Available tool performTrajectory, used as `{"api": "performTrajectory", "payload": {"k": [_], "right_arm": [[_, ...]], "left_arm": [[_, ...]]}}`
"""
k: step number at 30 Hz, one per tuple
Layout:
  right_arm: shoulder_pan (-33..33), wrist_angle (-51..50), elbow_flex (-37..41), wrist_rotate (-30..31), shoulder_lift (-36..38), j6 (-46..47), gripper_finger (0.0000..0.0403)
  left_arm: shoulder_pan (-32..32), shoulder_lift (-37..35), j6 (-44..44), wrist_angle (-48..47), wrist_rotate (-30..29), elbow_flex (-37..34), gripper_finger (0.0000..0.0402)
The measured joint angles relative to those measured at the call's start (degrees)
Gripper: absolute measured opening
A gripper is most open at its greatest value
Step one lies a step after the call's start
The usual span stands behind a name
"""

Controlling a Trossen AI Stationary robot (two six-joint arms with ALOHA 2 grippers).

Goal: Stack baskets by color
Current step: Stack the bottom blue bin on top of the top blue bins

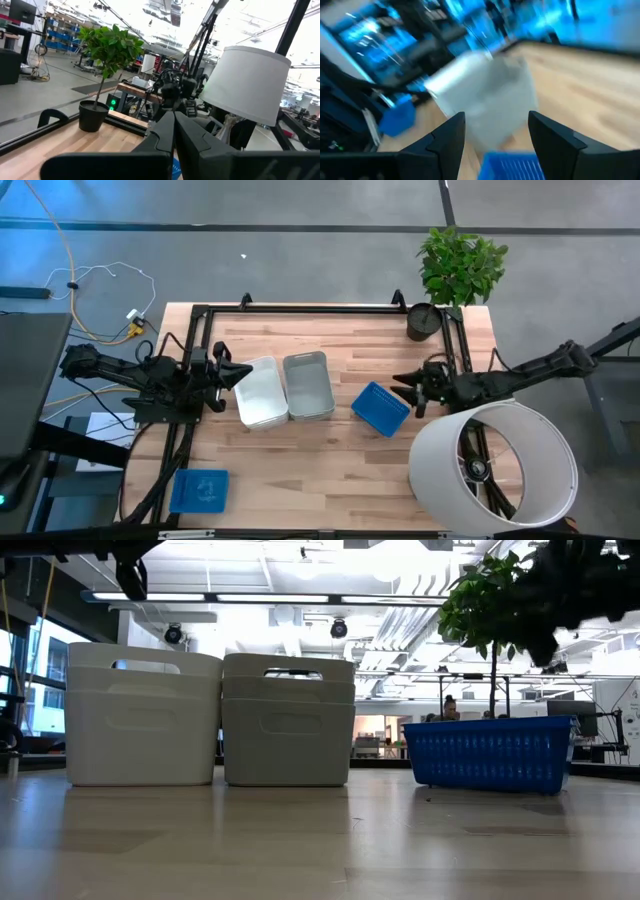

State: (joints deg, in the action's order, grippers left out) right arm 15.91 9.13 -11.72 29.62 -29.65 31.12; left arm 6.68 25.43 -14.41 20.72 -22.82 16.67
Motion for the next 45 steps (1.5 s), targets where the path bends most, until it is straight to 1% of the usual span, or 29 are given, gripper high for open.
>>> {"api": "performTrajectory", "payload": {"k": [1,3,6,8,12,18,35,45], "right_arm": [[-0.41,3.83,0.57,-0.85,-0.27,-2.63,0.0204],[-1.12,8.01,0.41,-2.1,-0.46,-6.17,0.0204],[-1.7,7.63,-1.69,-3.82,-0.48,-10.57,0.0204],[-1.74,5.63,-2.61,-3.79,-0.49,-11.97,0.0204],[-1.74,2.19,-3.32,-3.12,-0.67,-11.43,0.0204],[-1.74,1.92,-3.32,-3.14,-0.74,-10.45,0.0204],[-1.74,0.1,-3.35,-3.23,-0.74,-10.65,0.0204],[-1.76,0.12,-3.37,-4.6,-0.74,-10.63,0.0204]], "left_arm": [[0.0,0.0,-0.03,-0.15,0.01,0.0,0.0],[-0.01,0.0,-0.12,-0.38,-0.01,0.0,0.0],[0.0,0.0,-0.47,-0.37,-0.01,0.0,0.0],[0.0,0.04,-0.47,-0.36,-0.01,0.0,0.0],[-0.02,0.07,-0.47,-0.44,-0.01,0.0,0.0],[0.0,0.07,-0.49,-0.86,0.95,0.0,0.0],[-0.02,0.07,-2.13,-1.87,0.97,0.0,0.0],[-0.01,0.07,-3.19,-1.89,-1.88,0.0,0.0001]]}}
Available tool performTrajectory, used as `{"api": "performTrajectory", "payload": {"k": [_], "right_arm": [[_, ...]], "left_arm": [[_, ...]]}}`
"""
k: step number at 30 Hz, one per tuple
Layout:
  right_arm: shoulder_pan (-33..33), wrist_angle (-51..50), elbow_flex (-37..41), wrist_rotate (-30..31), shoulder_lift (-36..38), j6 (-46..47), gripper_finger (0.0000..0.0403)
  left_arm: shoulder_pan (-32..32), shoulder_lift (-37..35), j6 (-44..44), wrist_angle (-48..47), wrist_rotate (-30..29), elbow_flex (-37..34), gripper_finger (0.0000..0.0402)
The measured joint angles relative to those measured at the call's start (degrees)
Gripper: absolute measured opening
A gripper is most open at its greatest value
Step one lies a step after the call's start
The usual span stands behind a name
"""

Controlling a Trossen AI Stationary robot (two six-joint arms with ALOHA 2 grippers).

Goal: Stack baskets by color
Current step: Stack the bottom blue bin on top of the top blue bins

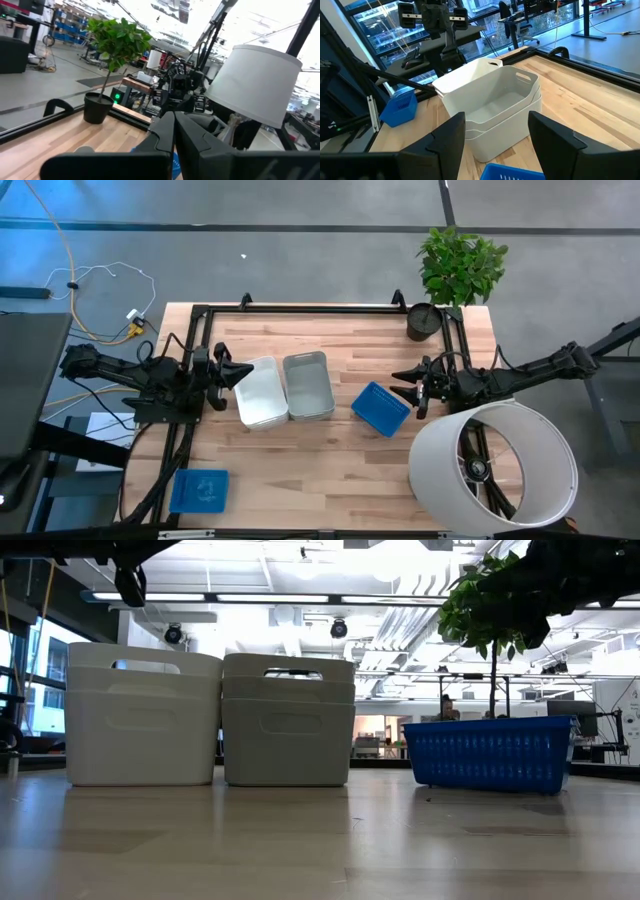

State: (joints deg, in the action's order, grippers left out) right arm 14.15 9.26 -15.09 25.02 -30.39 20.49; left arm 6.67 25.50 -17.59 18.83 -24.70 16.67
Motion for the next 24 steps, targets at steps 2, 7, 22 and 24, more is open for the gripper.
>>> {"api": "performTrajectory", "payload": {"k": [2,7,22,24], "right_arm": [[0.0,0.0,0.0,0.0,0.0,0.0,0.0204],[0.0,0.0,0.0,0.0,0.0,0.0,0.0204],[0.01,0.01,0.0,-4.33,0.0,-2.77,0.0013],[0.0,0.02,0.0,-4.48,0.0,-2.2,0.0012]], "left_arm": [[-0.01,0.0,-0.02,-0.05,-0.03,0.0,0.0002],[0.01,0.0,0.09,-0.17,0.43,0.0,0.0009],[0.01,0.0,0.17,-2.05,1.63,0.0,0.0025],[0.01,0.0,0.17,-2.31,1.63,0.0,0.0025]]}}
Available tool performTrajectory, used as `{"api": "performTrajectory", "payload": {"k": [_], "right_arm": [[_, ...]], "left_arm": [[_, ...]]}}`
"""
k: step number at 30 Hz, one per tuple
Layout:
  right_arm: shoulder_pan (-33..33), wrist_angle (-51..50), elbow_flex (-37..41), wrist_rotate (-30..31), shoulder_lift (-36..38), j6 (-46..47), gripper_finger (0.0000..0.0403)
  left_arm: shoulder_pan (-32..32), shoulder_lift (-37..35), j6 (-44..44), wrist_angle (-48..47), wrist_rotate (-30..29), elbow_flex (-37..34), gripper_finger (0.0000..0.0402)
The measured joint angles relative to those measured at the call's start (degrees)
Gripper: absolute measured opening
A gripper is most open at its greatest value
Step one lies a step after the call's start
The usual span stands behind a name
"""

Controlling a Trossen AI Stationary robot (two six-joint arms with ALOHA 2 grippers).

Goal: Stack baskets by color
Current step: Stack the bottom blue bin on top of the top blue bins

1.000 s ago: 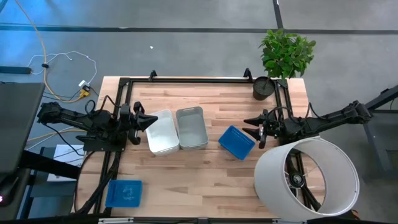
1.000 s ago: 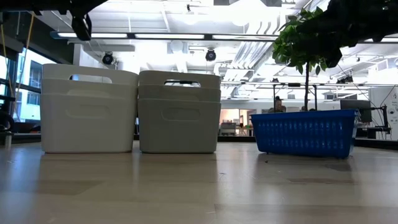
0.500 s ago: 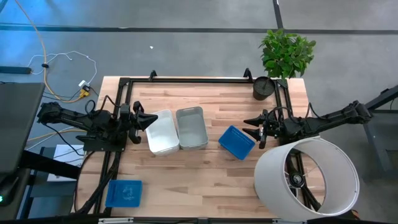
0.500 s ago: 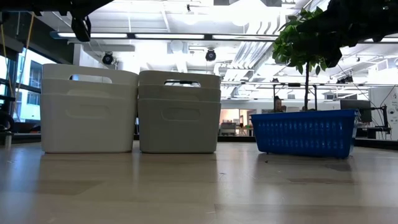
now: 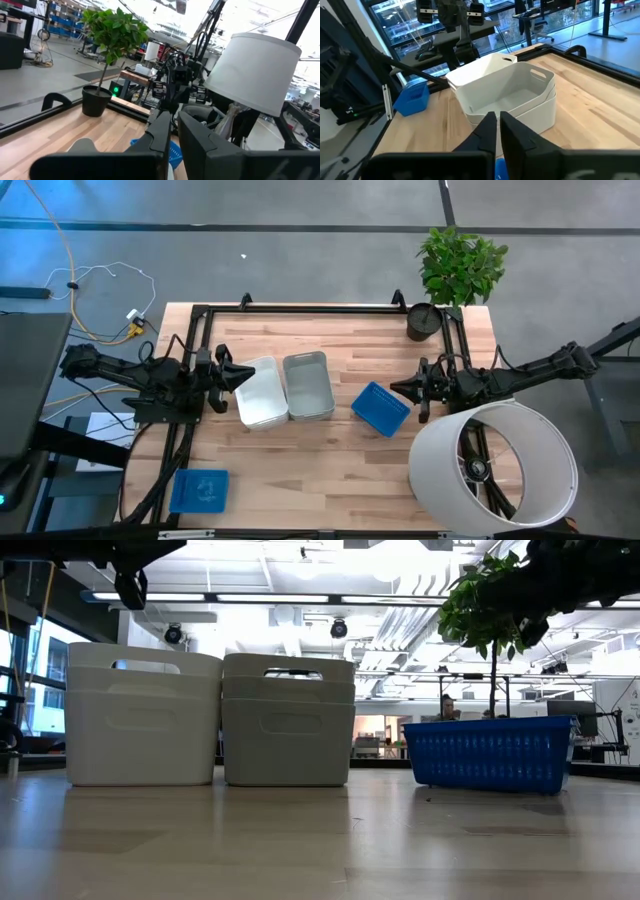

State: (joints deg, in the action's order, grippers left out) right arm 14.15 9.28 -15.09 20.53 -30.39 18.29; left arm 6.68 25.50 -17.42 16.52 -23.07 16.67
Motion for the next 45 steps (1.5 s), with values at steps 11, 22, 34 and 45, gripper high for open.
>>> {"api": "performTrajectory", "payload": {"k": [11,22,34,45], "right_arm": [[0.0,0.01,0.0,0.02,0.0,1.17,0.0001],[0.0,0.02,0.0,0.02,0.0,1.33,0.0],[0.01,0.0,0.0,0.02,-0.01,2.67,0.0],[0.0,0.02,0.0,0.43,0.0,4.18,0.0]], "left_arm": [[0.0,0.0,0.01,-0.76,1.51,0.0,0.0025],[0.0,0.0,0.03,-2.77,1.55,0.0,0.0027],[0.0,0.0,1.56,-3.87,-1.97,0.0,0.014],[0.0,0.86,1.56,-5.65,0.04,0.79,0.0236]]}}
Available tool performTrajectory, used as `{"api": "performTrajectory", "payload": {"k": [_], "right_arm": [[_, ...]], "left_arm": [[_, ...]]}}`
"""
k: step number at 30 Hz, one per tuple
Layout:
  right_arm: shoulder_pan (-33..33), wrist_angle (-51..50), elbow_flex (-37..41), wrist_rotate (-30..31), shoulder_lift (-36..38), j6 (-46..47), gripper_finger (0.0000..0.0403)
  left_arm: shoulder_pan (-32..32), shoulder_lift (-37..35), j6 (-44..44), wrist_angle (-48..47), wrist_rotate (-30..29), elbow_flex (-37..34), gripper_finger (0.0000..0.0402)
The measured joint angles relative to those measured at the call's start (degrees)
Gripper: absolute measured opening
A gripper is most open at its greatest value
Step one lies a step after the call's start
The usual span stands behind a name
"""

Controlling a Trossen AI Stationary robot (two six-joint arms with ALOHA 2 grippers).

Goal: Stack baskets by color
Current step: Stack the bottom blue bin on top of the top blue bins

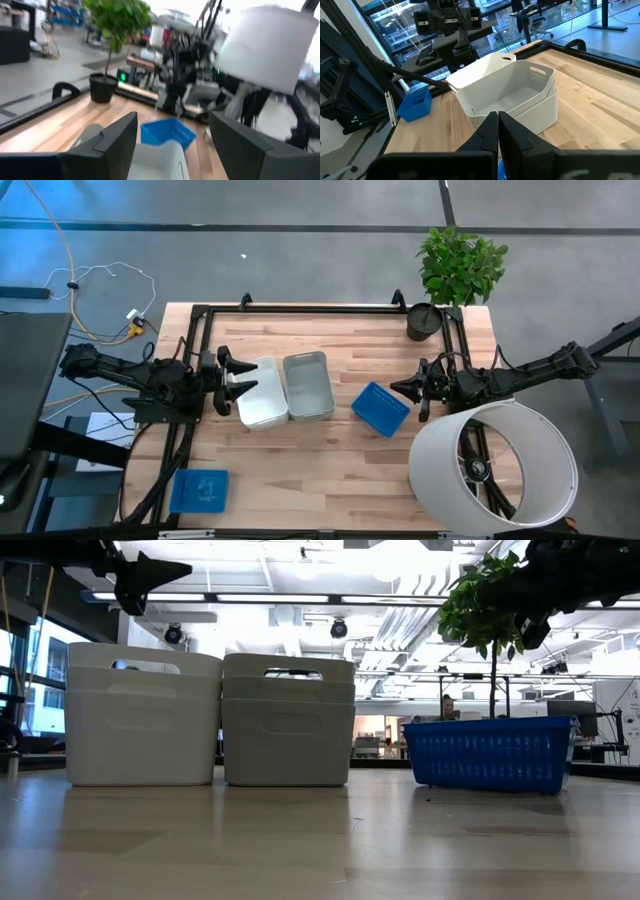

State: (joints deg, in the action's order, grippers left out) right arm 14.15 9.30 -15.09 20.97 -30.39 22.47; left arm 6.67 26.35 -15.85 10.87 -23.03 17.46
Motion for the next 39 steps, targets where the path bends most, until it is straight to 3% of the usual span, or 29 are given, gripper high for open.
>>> {"api": "performTrajectory", "payload": {"k": [6,11,15,18,23,30,34,39], "right_arm": [[0.01,-0.01,0.0,0.0,-0.01,0.02,0.0],[0.02,-0.02,0.0,0.0,-0.02,0.03,0.0],[0.02,-0.04,0.0,0.0,-0.02,0.03,0.0],[0.0,-0.04,0.0,0.02,-0.02,0.03,0.0],[0.01,-0.04,0.0,-0.04,-0.02,0.03,0.0],[0.02,-0.46,0.0,-0.06,0.0,0.03,0.0],[0.0,-0.49,-0.01,-0.09,0.0,0.03,0.0],[0.02,-0.94,-0.02,-0.09,0.0,0.03,0.0]], "left_arm": [[-0.02,4.55,1.66,-15.97,5.18,9.18,0.0235],[0.86,9.57,1.52,-36.86,15.54,20.45,0.0235],[4.55,15.49,-2.4,-52.92,23.34,27.91,0.0234],[10.45,20.47,-5.25,-59.73,28.44,30.15,0.0234],[24.02,29.36,-12.17,-63.06,29.41,30.27,0.0234],[40.31,43.1,-22.94,-63.15,25.03,30.27,0.0234],[44.65,49.69,-27.32,-61.78,23.89,30.27,0.0234],[45.48,54.74,-32.02,-58.52,23.63,30.2,0.0234]]}}
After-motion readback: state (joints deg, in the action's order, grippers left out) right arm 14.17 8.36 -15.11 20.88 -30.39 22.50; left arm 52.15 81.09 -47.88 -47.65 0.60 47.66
